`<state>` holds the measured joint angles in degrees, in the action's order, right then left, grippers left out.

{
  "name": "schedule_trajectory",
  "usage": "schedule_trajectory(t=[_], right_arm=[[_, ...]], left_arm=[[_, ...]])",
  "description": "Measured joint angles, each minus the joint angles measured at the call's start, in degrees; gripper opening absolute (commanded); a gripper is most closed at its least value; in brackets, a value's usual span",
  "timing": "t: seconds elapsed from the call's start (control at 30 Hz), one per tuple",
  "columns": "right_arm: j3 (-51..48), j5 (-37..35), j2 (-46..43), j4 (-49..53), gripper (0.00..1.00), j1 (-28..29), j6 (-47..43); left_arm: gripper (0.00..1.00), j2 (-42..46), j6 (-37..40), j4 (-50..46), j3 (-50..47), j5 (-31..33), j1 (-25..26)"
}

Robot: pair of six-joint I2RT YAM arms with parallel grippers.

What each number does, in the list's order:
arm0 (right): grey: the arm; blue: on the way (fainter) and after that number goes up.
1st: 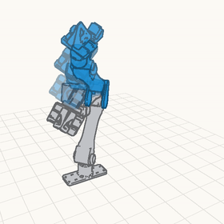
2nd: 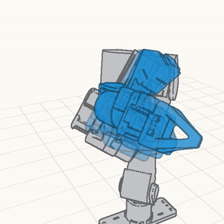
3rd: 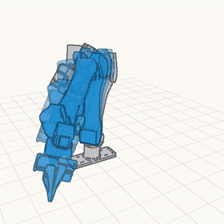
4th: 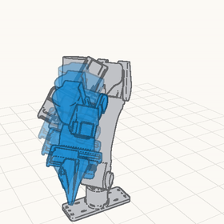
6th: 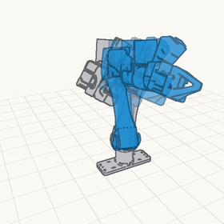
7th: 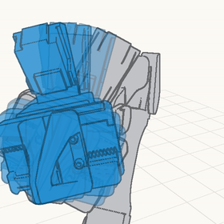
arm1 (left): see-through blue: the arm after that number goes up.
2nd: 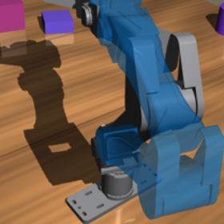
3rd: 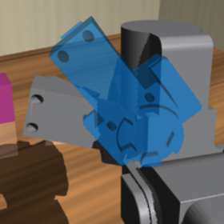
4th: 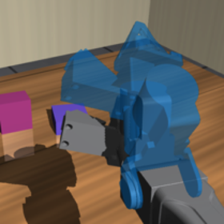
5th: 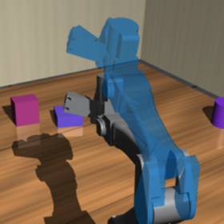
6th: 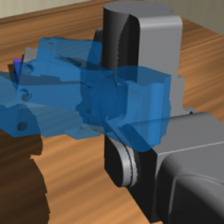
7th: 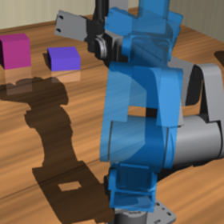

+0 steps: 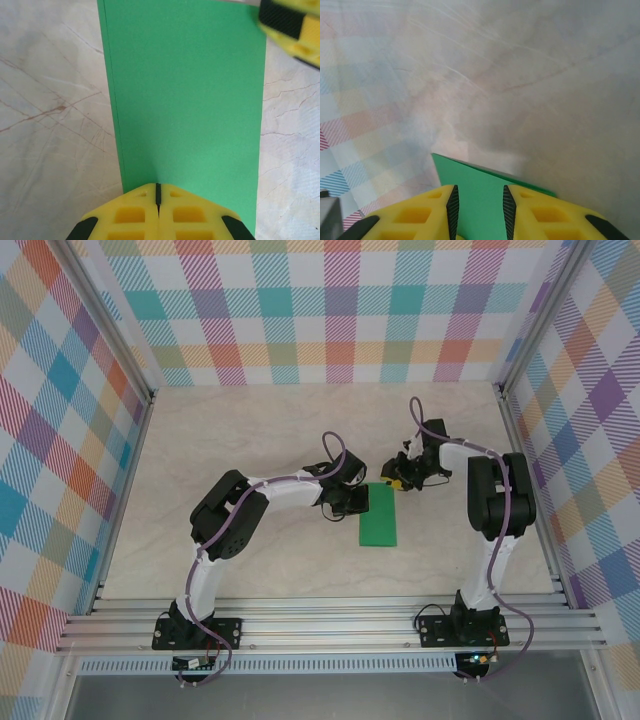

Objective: Fold a paper plane with a square sheet of paper (pick it up from the middle)
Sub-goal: Fold the square sheet of paper in half at the center of the table.

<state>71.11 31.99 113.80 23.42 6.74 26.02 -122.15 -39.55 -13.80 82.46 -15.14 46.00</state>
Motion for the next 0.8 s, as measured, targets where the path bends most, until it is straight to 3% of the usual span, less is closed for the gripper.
schedule_trajectory(t=[0.13,0.37,0.8], right_arm=[[-1.5,0.1,-3.2,-0.1,0.32,0.0,0.1],[-13.2,3.1,-11.8,-2.3,0.33,0.0,1.4],[-20.9,3.7,-12.4,-3.6,0.34,0.8,0.0]], left_arm=[[0.00,0.0,0.0,0.0,0.0,0.0,0.0],[0.00,0.0,0.0,0.0,0.0,0.0,0.0],[0.00,0.0,0.0,0.1,0.0,0.0,0.0]])
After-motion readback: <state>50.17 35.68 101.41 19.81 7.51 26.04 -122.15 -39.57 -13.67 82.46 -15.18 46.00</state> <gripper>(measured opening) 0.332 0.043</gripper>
